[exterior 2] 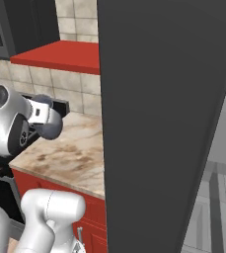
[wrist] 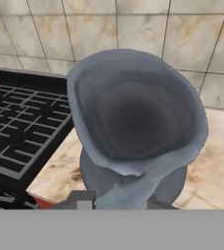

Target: Move the marshmallow and pomegranate from the top shelf to the second highest shelf to make space. Then, place the pitcher from the counter on the cleared top shelf.

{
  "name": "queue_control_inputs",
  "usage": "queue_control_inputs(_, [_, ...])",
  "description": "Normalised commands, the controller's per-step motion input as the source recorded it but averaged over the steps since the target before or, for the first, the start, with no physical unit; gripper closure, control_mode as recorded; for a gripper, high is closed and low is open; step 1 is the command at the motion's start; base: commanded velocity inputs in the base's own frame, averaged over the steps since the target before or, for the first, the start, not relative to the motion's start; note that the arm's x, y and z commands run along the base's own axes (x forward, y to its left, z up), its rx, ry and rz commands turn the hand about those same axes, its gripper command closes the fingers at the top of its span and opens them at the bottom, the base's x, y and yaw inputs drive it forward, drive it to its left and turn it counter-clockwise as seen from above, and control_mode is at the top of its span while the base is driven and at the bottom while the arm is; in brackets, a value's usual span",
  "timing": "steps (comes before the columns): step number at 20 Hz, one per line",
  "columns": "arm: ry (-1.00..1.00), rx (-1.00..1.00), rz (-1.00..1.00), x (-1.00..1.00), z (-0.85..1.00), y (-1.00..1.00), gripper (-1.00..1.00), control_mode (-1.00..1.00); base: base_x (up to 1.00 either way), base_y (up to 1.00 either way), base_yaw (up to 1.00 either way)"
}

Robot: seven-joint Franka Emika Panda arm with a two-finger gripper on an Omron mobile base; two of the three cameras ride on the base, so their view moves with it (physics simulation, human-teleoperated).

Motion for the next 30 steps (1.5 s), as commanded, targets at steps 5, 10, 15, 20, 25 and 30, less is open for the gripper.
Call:
queue_control_inputs(5, [0.0, 0.0, 0.08, 0.0, 0.0, 0.0, 1.0, -1.0, 0.0, 0.0, 0.0])
queue_control_inputs(10, [0.0, 0.0, 0.0, 0.0, 0.0, 0.0, 1.0, -1.0, 0.0, 0.0, 0.0])
queue_control_inputs(15, [0.0, 0.0, 0.0, 0.0, 0.0, 0.0, 1.0, -1.0, 0.0, 0.0, 0.0])
queue_control_inputs(20, [0.0, 0.0, 0.0, 0.0, 0.0, 0.0, 1.0, 1.0, -0.05, 0.0, 0.0])
queue_control_inputs(25, [0.0, 0.0, 0.0, 0.0, 0.0, 0.0, 1.0, 1.0, -0.48, 0.17, 0.0])
queue_control_inputs(30, [0.0, 0.0, 0.0, 0.0, 0.0, 0.0, 1.0, 1.0, -0.88, 0.23, 0.0])
